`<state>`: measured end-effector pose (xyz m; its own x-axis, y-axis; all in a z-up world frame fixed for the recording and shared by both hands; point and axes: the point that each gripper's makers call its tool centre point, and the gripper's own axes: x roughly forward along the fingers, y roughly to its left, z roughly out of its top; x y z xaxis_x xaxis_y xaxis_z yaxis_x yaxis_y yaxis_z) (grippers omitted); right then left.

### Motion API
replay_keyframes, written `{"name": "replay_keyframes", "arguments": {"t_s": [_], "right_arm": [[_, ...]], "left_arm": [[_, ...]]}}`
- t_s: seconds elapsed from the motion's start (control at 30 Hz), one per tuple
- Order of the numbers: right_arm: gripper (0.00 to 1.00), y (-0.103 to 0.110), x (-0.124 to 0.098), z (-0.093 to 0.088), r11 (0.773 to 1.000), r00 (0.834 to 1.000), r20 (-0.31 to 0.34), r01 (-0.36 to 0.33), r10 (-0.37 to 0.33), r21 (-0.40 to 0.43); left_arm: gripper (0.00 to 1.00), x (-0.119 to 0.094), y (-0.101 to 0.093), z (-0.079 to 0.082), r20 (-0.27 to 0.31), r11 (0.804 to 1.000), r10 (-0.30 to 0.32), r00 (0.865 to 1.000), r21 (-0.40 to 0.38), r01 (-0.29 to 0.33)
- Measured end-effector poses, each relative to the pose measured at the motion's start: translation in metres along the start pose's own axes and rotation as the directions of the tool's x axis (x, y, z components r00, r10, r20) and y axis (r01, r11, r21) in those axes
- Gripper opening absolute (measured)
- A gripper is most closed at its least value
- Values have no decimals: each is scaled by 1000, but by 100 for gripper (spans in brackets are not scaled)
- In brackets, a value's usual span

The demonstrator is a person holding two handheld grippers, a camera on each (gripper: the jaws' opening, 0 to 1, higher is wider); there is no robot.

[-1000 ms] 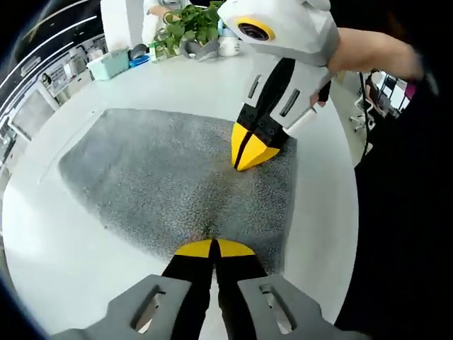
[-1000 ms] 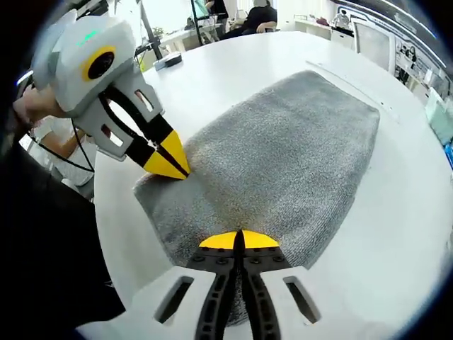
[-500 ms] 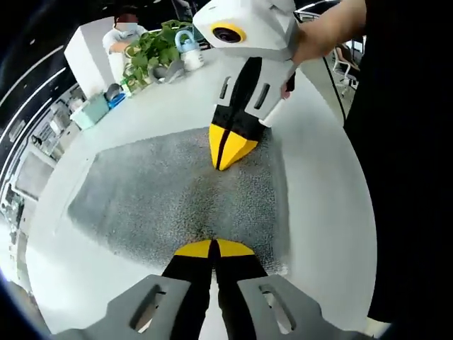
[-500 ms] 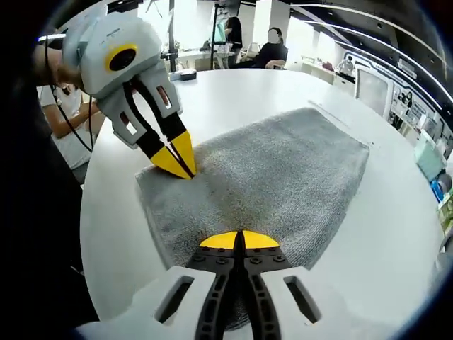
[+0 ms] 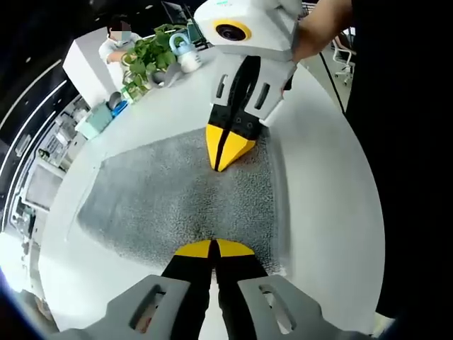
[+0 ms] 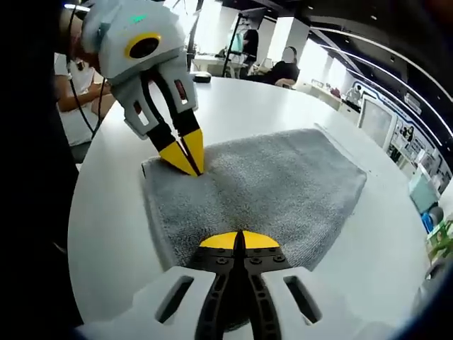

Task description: Fold the towel on the table until its edges align and the towel forms a compact rectangular stack.

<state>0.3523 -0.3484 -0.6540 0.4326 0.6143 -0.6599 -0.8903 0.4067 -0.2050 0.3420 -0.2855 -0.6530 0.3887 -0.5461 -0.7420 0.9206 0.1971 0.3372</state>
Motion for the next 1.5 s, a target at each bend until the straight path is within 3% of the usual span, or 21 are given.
{"name": "replay_keyframes", "arguments": {"t_s": [0.17, 0.23, 0.37, 0.6, 0.73, 0.9, 1.0, 1.13, 1.2, 1.3, 1.33, 1.37, 1.5], "right_arm": [[1, 1, -12, 4, 1000, 1000, -13, 7, -7, -9], [3, 6, -22, 3, 1000, 1000, -2, 7, -7, -11], [6, 25, -43, -15, 994, 1000, -28, -10, 7, -108], [20, 39, -67, -43, 993, 998, -57, 8, -14, -116], [24, 36, -69, -45, 992, 997, -63, 27, -35, -127], [24, 32, -67, -48, 984, 996, -74, 43, -56, -173], [23, 25, -67, -47, 975, 994, -86, 53, -73, -218], [24, 19, -66, -46, 967, 993, -81, 62, -84, -246], [25, 16, -66, -46, 964, 993, -83, 63, -87, -259], [26, 12, -63, -44, 958, 992, -85, 67, -94, -280], [26, 10, -61, -43, 956, 992, -83, 66, -94, -285], [26, 9, -59, -43, 954, 992, -83, 65, -93, -293], [25, 7, -55, -37, 947, 993, -78, 63, -92, -314]], "left_arm": [[2, -3, 3, -2, 68, 979, 30, 997, -203, -16], [2, -3, 3, -4, 79, 980, 39, 996, -200, -22], [2, -4, 1, -3, 71, 980, 51, 996, -195, -36], [2, -4, 2, -3, 71, 981, 53, 996, -192, -39], [2, -6, 4, -4, 126, 957, 67, 990, -290, -28], [10, -15, 2, -6, 100, 964, 72, 992, -261, -44], [19, -28, -2, -12, 57, 981, 67, 996, -187, -55], [22, -41, -19, -17, 47, 991, 21, 999, -136, -14], [28, -46, -28, -20, 32, 998, 0, 999, -68, 3], [42, -49, -53, -26, -6, 996, -75, 997, 49, 75], [40, -47, -53, -14, 62, 997, -57, 996, 58, 53], [41, -47, -54, -19, 17, 996, -49, 999, 72, 48], [42, -46, -48, -16, 10, 996, -28, 1000, 90, 27]]}}
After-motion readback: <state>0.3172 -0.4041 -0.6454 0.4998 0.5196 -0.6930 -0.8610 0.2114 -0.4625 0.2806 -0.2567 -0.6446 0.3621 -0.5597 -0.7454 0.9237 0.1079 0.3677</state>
